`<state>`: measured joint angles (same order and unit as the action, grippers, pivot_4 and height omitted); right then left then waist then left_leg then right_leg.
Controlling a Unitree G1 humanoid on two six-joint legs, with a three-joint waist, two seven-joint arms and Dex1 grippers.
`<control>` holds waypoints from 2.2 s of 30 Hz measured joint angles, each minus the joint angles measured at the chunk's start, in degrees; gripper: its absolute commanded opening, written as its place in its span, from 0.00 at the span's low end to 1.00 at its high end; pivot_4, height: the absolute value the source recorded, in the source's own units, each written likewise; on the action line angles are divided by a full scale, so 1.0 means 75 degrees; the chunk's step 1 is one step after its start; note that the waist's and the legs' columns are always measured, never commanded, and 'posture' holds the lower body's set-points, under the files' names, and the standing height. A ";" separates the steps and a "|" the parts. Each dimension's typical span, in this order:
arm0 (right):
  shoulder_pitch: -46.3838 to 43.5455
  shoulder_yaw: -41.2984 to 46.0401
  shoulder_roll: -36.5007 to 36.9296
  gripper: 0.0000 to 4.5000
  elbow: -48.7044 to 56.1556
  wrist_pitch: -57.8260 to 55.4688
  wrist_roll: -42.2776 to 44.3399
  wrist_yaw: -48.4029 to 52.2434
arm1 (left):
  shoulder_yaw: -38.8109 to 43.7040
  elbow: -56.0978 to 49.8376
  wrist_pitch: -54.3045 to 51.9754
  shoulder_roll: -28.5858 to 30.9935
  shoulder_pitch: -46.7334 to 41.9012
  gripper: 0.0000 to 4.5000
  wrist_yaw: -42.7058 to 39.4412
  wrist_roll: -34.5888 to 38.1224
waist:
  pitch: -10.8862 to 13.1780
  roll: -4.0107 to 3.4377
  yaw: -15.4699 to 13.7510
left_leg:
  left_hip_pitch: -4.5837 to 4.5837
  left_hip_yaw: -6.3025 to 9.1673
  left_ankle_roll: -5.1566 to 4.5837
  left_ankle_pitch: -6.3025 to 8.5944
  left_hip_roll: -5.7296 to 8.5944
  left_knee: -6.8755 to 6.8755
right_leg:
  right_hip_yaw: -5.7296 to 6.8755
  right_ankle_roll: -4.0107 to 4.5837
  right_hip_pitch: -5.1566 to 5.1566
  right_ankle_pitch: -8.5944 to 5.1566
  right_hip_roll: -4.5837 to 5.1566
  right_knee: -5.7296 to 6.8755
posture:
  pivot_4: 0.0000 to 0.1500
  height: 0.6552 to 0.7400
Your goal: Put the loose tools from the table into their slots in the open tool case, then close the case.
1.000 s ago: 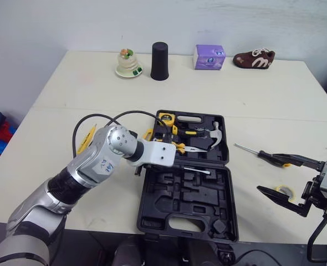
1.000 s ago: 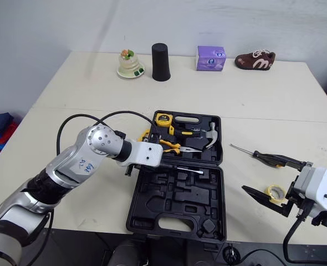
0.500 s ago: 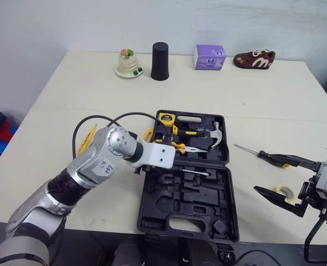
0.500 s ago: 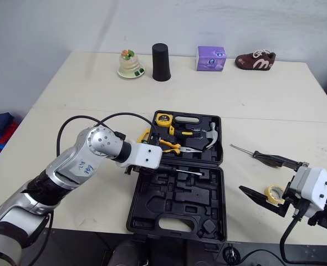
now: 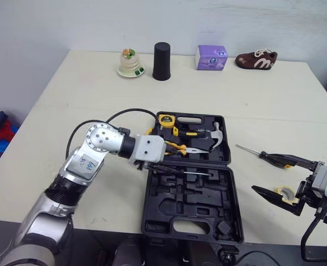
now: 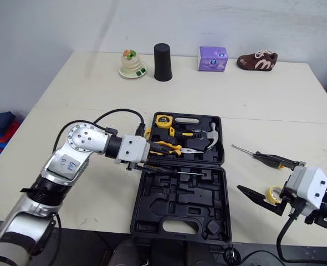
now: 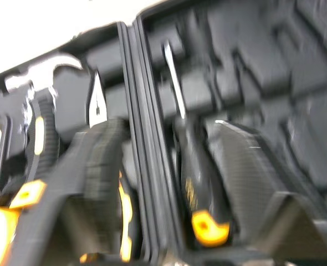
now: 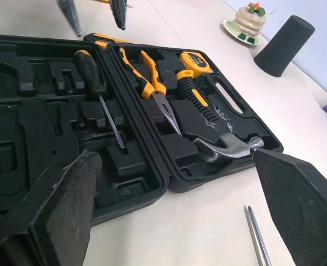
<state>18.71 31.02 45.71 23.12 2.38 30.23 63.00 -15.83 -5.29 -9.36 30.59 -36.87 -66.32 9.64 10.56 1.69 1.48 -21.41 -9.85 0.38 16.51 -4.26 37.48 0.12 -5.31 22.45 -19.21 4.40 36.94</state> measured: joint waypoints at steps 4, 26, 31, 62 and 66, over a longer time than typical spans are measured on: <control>-0.0003 -0.0093 -0.0050 1.00 -0.0039 0.0000 -0.0008 -0.0003 | 0.0103 0.0188 -0.0461 -0.0496 0.0257 0.01 0.0270 0.0351 | 0.0000 0.0000 0.0002 | 0.0001 0.0000 0.0000 0.0000 0.0002 0.0009 | 0.0003 -0.0002 -0.0001 0.0001 -0.0002 0.0007 | 1.00 1.00; 0.0262 -0.0092 -0.0223 1.00 -0.0185 0.0210 -0.0152 0.0004 | -0.1019 0.1086 -0.0763 -0.0917 0.0601 0.01 0.1189 -0.0764 | -0.0049 -0.0012 -0.0007 | 0.0063 0.0065 -0.0079 0.0044 -0.0012 0.0007 | 0.0053 -0.0021 -0.0132 0.0017 0.0038 -0.0061 | 1.00 1.00; 0.0272 -0.0093 -0.0226 1.00 -0.0270 0.0317 -0.0153 0.0019 | -0.1147 0.0829 -0.1720 -0.0932 0.0603 0.01 0.1362 -0.0779 | -0.0187 -0.0011 0.0001 | 0.0079 0.0079 -0.0081 0.0045 -0.0013 -0.0007 | 0.0064 -0.0017 -0.0153 0.0014 0.0041 -0.0076 | 1.00 1.00; 0.1030 0.3346 -0.0453 1.00 -0.7309 0.2950 -0.0670 -0.1277 | 0.4711 0.2919 0.0767 0.2449 0.3557 0.99 0.1447 0.0917 | -0.0158 -0.0097 0.0108 | 0.0051 0.0080 -0.0004 0.0121 -0.0088 -0.0074 | 0.0101 0.0070 -0.0111 -0.0033 0.0047 -0.0171 | 1.00 1.00; 0.1095 0.3465 -0.0419 1.00 -0.8234 0.3400 -0.0670 -0.1632 | 0.5775 0.4079 0.1083 0.2965 0.4120 0.99 0.2056 0.0820 | -0.0156 -0.0100 0.0180 | 0.0060 0.0086 0.0036 0.0142 -0.0088 -0.0078 | 0.0105 0.0164 -0.0110 -0.0084 0.0064 -0.0151 | 1.00 1.00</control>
<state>26.93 57.01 42.57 -38.64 27.88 25.20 50.76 27.48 25.30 -1.23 52.83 -5.97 -50.90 15.79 9.39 0.94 2.83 -20.96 -9.21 0.65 17.57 -4.92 36.90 0.91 -4.08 21.63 -19.84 4.88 35.81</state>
